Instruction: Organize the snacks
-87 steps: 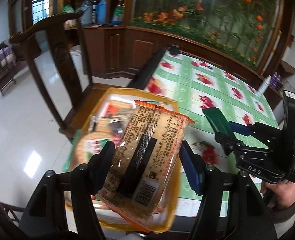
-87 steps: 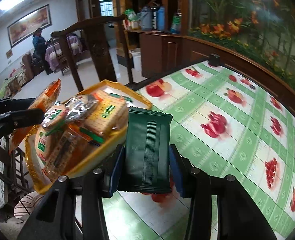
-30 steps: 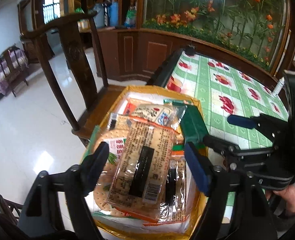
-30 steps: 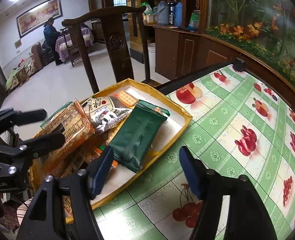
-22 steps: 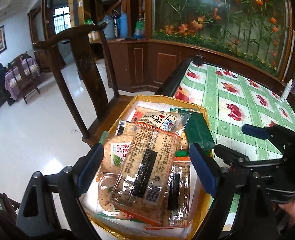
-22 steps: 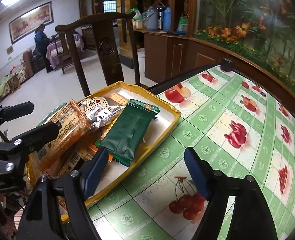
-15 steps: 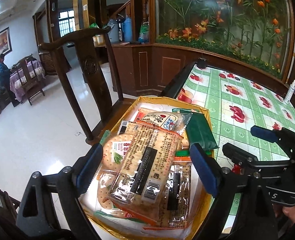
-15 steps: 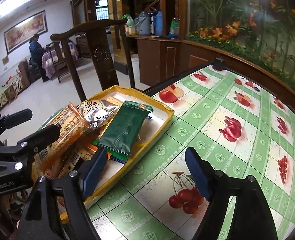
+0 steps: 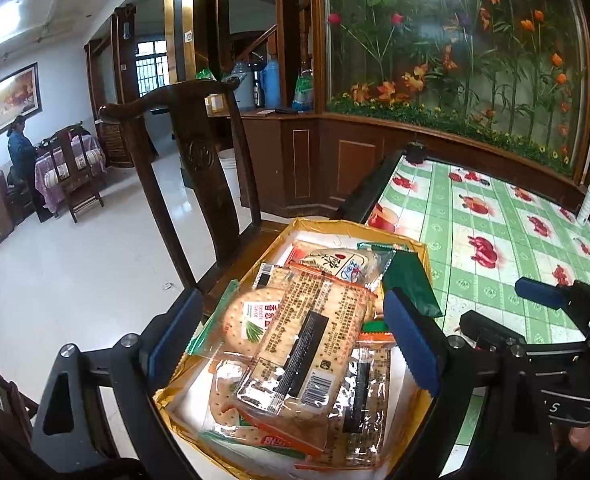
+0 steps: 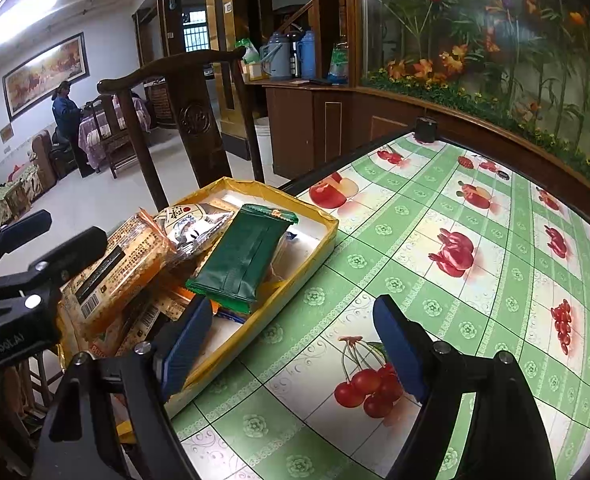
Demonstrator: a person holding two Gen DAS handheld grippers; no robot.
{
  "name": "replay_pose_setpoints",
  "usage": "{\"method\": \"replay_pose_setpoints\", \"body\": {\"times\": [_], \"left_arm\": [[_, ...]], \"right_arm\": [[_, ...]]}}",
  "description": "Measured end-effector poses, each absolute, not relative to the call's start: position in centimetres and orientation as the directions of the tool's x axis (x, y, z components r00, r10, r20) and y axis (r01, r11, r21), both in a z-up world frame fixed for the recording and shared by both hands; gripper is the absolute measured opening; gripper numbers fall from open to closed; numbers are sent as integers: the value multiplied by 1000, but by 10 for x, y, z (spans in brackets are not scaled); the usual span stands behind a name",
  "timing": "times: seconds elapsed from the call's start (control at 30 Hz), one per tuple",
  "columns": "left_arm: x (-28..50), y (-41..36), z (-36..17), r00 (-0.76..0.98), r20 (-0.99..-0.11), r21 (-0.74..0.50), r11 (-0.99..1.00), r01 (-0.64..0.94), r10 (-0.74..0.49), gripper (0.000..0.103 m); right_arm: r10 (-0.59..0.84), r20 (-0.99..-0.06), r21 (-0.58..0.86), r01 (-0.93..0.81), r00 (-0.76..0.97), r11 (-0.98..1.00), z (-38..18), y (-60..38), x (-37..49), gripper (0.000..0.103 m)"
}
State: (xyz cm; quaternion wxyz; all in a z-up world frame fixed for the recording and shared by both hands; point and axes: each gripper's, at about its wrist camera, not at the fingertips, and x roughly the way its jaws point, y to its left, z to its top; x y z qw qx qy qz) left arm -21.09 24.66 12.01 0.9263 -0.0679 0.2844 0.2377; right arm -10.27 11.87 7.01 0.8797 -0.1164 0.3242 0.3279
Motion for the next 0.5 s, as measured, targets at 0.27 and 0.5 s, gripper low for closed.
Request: {"method": "replay_pose_setpoints", "body": {"times": [0.27,0.5], "left_arm": [[-213,245,121,717,-538,49,866,-498,443,94],[-208,236,119,695,-541,113,859,-498,474,94]], "right_arm": [[499,-647,9,-649,577,761,70,116,-102,83],[497,-652,11,-648,572,761,68,115,-102,83]]}}
